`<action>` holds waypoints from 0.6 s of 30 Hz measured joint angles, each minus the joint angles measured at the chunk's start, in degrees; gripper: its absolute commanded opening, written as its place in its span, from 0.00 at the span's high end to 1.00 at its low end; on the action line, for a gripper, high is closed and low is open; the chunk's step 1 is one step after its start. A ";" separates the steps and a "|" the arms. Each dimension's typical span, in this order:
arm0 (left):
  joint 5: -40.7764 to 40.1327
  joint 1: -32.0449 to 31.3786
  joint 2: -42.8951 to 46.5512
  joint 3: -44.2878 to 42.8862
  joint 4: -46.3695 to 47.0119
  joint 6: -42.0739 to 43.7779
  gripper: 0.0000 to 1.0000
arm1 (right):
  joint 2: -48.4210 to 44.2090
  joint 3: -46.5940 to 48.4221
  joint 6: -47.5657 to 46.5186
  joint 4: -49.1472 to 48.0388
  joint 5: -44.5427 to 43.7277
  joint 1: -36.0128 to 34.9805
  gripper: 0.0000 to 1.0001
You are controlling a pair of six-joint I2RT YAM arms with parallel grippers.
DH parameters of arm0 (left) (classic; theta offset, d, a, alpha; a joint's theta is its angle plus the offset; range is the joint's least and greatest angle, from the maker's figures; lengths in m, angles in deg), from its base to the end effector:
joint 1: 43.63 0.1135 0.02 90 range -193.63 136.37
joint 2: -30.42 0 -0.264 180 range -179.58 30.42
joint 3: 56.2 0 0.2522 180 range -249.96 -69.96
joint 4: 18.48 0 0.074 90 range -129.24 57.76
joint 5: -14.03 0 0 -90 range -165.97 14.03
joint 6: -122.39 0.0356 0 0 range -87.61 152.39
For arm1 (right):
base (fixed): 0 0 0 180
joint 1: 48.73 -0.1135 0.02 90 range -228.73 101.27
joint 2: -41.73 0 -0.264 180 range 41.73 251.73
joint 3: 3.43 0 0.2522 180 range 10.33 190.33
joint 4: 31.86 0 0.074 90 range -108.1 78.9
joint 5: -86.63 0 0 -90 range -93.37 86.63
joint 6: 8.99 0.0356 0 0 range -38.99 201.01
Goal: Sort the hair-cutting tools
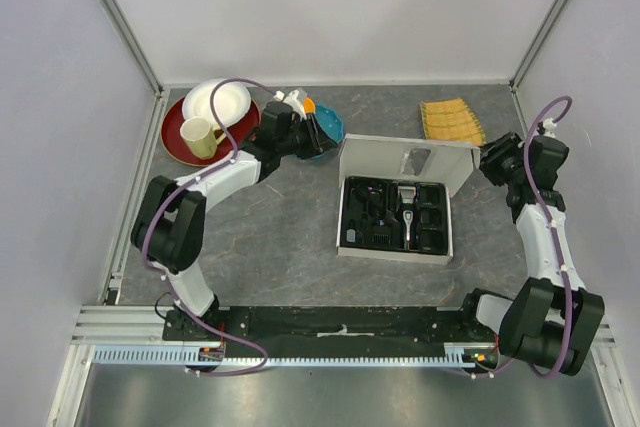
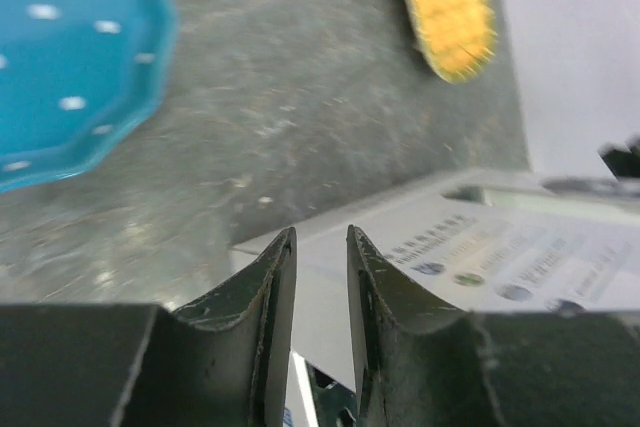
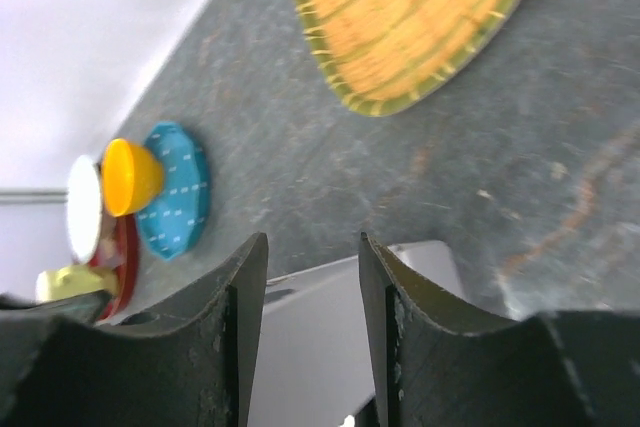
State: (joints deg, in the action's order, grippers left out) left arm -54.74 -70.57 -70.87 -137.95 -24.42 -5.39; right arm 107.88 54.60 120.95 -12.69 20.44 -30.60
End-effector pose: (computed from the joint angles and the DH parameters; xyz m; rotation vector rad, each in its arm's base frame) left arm 0.3562 -0.1955 0.2419 0.0500 2.1572 -1.0632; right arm 0.2493 -0.0665 0.2705 0.7650 1.9209 0.6609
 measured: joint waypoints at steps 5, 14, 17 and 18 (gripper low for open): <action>-12.44 -0.13 4.37 0.63 -8.02 -0.13 0.68 | -2.49 -0.72 -1.90 6.05 -7.80 0.00 0.50; -6.69 -0.85 5.66 1.70 -11.85 2.16 0.85 | -2.36 -0.92 -5.31 13.46 -10.54 0.00 0.55; -3.98 -1.60 5.66 3.19 -12.07 2.80 0.85 | -2.56 -1.70 -5.33 13.66 -9.99 0.00 0.54; -2.95 -1.84 5.66 3.82 -12.04 2.89 0.85 | -2.69 -2.05 -5.33 13.77 -9.64 0.00 0.55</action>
State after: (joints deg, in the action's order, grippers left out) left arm -57.69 -72.40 -65.21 -134.12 -36.47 -2.51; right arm 105.19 52.55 115.62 1.08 10.81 -30.60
